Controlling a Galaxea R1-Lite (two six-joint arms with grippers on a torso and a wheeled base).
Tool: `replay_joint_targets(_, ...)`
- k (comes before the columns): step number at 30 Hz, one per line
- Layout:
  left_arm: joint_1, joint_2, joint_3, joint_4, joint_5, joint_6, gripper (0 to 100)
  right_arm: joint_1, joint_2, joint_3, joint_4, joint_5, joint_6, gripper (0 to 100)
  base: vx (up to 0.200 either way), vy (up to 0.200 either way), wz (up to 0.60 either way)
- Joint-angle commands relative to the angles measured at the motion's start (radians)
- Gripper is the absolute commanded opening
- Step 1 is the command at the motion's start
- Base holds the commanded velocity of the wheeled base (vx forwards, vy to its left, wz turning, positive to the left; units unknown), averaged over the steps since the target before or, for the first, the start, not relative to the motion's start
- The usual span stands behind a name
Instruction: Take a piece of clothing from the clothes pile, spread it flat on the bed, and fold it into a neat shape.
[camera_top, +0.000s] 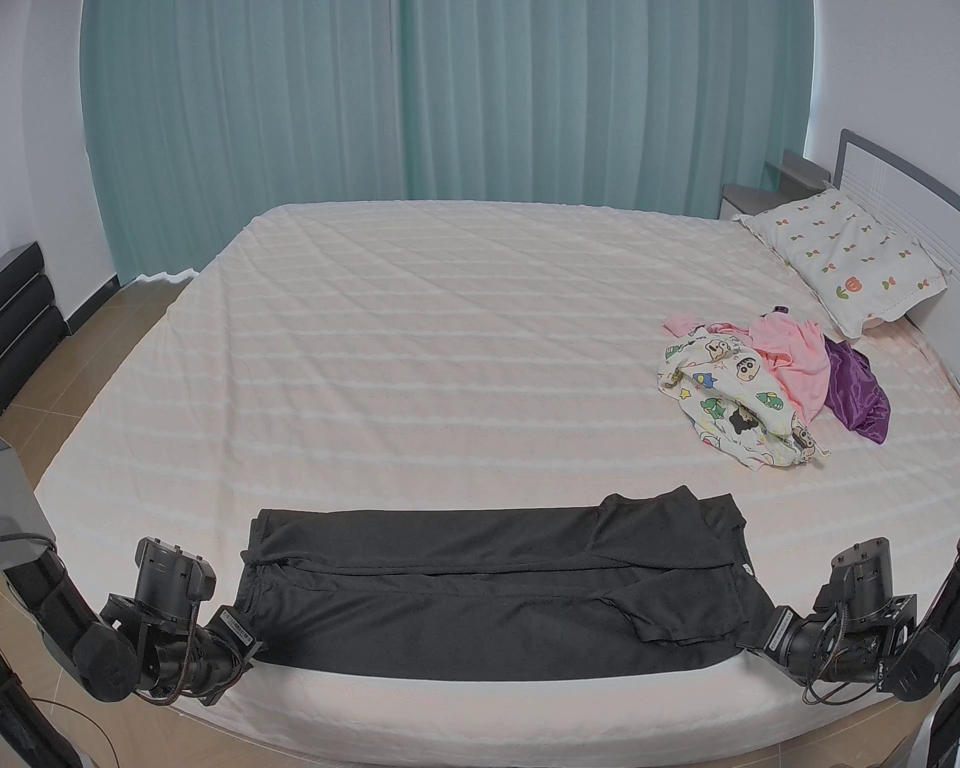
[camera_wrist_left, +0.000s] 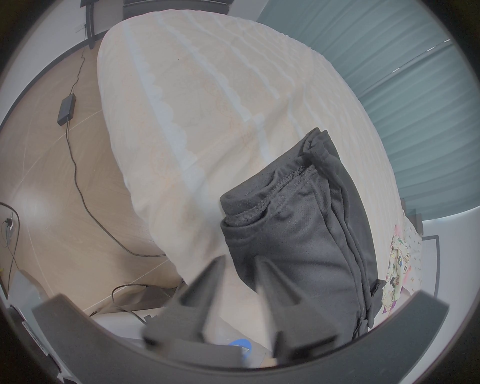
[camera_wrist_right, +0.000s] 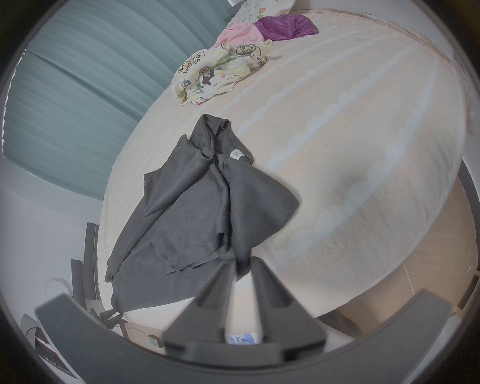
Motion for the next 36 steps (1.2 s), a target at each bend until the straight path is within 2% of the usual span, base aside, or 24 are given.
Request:
replay_joint_targets(1,-0.003,-0.002,0.000,-0.004,0.000,-0.001,100,0.000,-0.018,0.018,-0.003,0.016,0.000,100,0.000,0.000,0.00)
replay_joint_targets(5,0.015,-0.058,0.001,0.001,0.003,0.011,100,-0.010,-0.094,0.016,0.007,0.023,-0.003,100,0.000,0.000,0.00)
replay_joint_targets(9,0.060,-0.107,-0.002,0.013,0.001,0.071,100,-0.020,-0.133,0.016,0.009,0.022,-0.004,100,0.000,0.000,0.00)
replay_joint_targets(11,0.130,-0.133,-0.037,0.038,0.001,0.109,100,-0.069,-0.143,0.005,0.004,0.019,-0.007,100,0.000,0.000,0.00)
replay_joint_targets(13,0.167,-0.147,-0.083,0.064,0.000,0.126,100,-0.110,-0.162,-0.010,0.007,0.020,-0.016,100,0.000,0.000,0.00)
replay_joint_targets(14,0.167,-0.147,-0.083,0.064,0.000,0.126,100,-0.110,-0.162,-0.010,0.007,0.020,-0.016,100,0.000,0.000,0.00)
replay_joint_targets(18,0.190,-0.183,-0.247,0.223,-0.004,0.129,100,-0.199,-0.202,-0.051,0.009,0.022,-0.023,100,0.000,0.000,0.00)
replay_joint_targets(23,0.173,-0.194,-0.409,0.357,-0.013,0.110,100,-0.282,-0.191,-0.125,0.015,0.025,-0.058,100,0.000,0.000,0.00)
replay_joint_targets(26,0.112,-0.180,-0.450,0.381,-0.013,0.041,100,-0.303,-0.200,-0.186,0.046,0.028,-0.064,100,0.000,0.000,0.00)
replay_joint_targets(31,-0.002,-0.079,-0.482,0.372,-0.004,-0.011,100,-0.263,-0.234,-0.278,0.170,0.042,-0.058,100,0.000,0.000,0.00)
replay_joint_targets(36,-0.031,0.021,-0.537,0.377,0.001,-0.075,100,-0.210,-0.237,-0.266,0.182,0.051,-0.016,100,0.000,0.000,0.00)
